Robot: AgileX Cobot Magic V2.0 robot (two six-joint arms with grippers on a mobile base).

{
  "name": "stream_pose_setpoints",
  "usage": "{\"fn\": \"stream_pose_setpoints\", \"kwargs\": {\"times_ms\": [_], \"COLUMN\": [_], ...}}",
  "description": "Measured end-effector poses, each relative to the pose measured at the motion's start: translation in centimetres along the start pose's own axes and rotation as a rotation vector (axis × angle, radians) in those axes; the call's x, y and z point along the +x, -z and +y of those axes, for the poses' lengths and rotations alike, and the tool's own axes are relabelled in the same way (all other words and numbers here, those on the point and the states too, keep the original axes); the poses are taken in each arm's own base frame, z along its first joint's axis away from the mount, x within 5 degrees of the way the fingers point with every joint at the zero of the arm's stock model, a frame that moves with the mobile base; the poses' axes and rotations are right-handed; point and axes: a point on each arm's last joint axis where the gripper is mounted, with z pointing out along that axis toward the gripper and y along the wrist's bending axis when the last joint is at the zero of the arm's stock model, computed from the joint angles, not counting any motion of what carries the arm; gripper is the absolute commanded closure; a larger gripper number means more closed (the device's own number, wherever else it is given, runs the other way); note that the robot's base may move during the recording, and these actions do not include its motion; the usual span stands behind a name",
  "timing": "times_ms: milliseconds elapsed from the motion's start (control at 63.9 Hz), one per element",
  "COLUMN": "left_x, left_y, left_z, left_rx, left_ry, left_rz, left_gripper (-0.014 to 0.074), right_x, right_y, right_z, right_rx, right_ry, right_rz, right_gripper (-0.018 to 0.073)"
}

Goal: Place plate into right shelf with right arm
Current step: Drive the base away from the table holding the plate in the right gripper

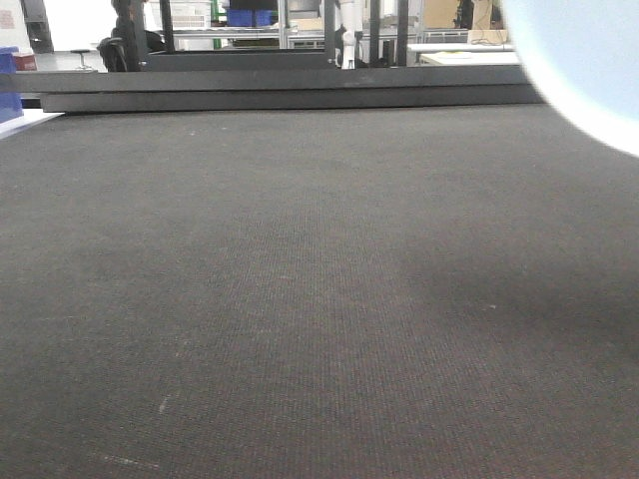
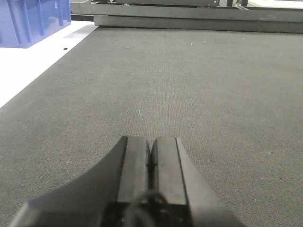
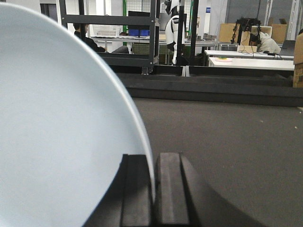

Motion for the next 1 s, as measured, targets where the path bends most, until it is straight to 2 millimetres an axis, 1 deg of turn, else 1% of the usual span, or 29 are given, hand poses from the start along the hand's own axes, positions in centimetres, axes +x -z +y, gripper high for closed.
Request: {"fn": "stream_pose_setpoints", "kwargs": {"times_ms": [125, 282, 1002], "left_x": [0.0, 0.0, 0.0], "left_y": [0.0, 0.0, 0.0], "left_z": [0.0, 0.0, 0.0], "left_rx": [0.000, 0.000, 0.000], "left_ry": [0.000, 0.000, 0.000], "left_rz": [0.000, 0.000, 0.000], "left_gripper": [0.0643, 0.0643, 0.0643], "right_x": [0.2, -0.2, -0.1], "right_y": [1.1, 1.8, 1.9], "right_z": [0.0, 0.1, 0.1], "right_rx": [-0.004, -0.007, -0.007], "right_ry": [-0.021, -0.027, -0.027], "right_rz": [0.037, 0.029, 0.038], "right_gripper": [0.0505, 0.0505, 0.0505]}}
